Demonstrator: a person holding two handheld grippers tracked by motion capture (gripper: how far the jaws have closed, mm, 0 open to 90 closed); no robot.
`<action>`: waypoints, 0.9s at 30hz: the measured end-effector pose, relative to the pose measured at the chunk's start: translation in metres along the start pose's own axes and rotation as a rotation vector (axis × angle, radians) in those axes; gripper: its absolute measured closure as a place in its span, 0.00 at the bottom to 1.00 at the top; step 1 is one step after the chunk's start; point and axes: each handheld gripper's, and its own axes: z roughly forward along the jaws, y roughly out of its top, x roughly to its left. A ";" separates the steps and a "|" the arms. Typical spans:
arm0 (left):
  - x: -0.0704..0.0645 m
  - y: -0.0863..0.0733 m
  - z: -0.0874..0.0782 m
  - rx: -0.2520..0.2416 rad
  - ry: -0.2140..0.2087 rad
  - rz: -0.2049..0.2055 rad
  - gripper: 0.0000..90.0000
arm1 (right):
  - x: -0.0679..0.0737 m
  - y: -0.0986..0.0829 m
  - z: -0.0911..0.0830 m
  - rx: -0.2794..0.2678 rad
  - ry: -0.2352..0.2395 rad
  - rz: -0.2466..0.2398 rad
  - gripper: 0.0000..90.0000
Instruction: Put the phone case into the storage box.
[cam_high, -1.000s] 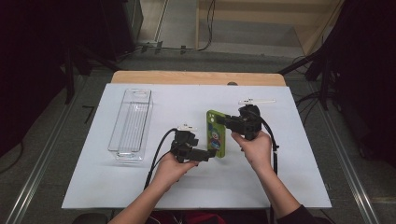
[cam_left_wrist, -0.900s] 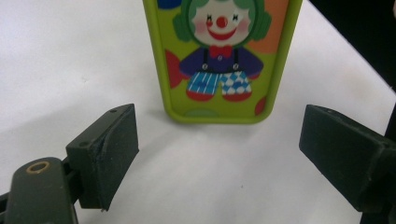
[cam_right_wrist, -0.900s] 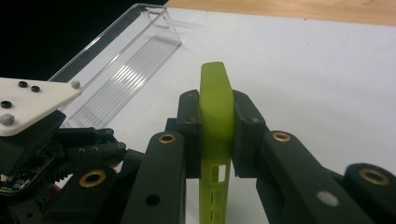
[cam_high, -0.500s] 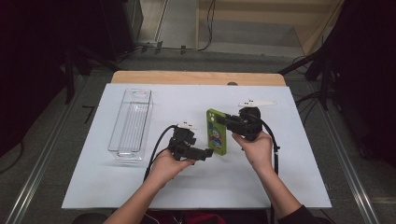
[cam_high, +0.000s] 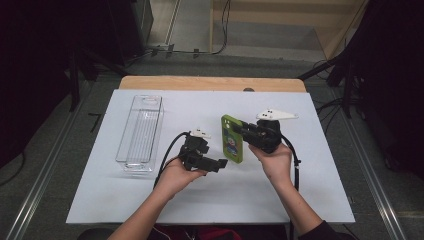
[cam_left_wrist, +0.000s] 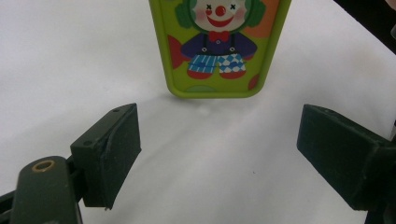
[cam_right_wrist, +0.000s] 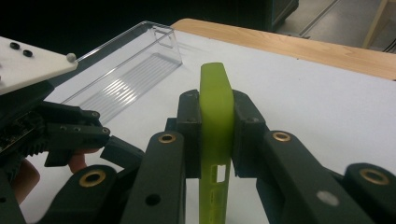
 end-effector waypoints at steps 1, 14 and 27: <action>0.000 0.000 -0.001 -0.001 0.002 0.000 0.16 | 0.002 0.000 0.000 0.001 0.000 0.002 0.83; 0.000 0.004 -0.010 -0.030 0.012 0.013 0.16 | 0.011 -0.003 -0.003 -0.060 0.005 -0.007 0.83; 0.001 0.009 -0.017 -0.055 0.032 0.033 0.16 | 0.021 -0.005 -0.007 -0.135 -0.013 -0.015 0.83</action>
